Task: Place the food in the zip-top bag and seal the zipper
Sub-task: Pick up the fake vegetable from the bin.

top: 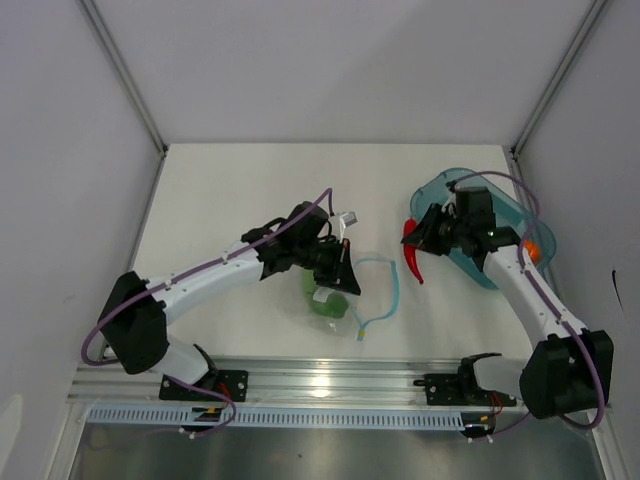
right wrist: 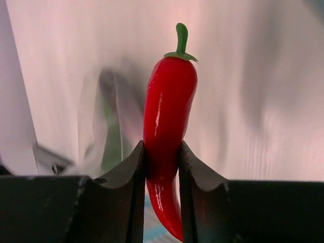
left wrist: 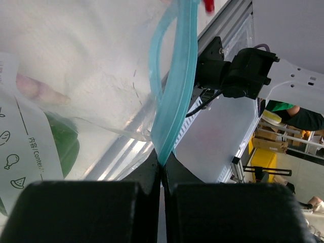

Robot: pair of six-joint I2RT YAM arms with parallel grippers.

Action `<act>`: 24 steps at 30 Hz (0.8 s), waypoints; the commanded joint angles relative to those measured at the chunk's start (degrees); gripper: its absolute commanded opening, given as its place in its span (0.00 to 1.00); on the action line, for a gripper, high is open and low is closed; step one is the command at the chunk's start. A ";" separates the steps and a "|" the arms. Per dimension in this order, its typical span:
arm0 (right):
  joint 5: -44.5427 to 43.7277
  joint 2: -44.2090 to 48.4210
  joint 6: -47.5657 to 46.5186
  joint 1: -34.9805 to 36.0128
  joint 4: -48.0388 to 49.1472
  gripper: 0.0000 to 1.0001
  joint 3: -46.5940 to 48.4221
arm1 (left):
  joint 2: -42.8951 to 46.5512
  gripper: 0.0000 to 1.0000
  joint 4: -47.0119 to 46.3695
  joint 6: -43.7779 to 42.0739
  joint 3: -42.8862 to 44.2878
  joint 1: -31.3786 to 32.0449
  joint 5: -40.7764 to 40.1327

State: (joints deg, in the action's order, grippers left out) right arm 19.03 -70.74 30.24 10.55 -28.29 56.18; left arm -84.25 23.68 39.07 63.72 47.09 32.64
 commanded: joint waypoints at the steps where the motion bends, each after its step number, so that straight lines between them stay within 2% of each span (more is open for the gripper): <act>1: 13.31 9.61 -6.77 3.77 -6.07 0.00 -2.65 | -0.39 0.01 -0.13 0.04 2.46 -0.42 -0.21; 4: 17.17 19.02 -5.20 7.38 -6.51 0.00 -6.08 | -0.91 0.01 -0.13 0.13 3.16 -0.60 -0.39; 8: 22.54 24.41 -4.05 9.14 -9.92 0.00 -8.81 | -2.41 0.01 0.05 0.22 4.56 -0.69 -0.12; 15: 19.99 28.98 -5.63 12.04 -13.37 0.00 -9.78 | -3.12 0.01 -0.65 1.01 5.62 -0.77 1.28; 18: 23.51 28.03 -4.93 12.30 -12.58 0.00 -10.65 | -2.68 0.01 -0.39 0.83 5.10 -0.77 1.11; 24: 21.05 20.23 -0.11 13.01 -7.14 0.00 -12.50 | -1.89 0.01 -0.39 0.92 4.66 -0.77 1.20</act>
State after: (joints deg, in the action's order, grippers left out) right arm 39.53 -46.11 26.61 23.16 -39.79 44.58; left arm -87.35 24.34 39.20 66.78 46.68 32.80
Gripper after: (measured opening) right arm 0.273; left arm 0.005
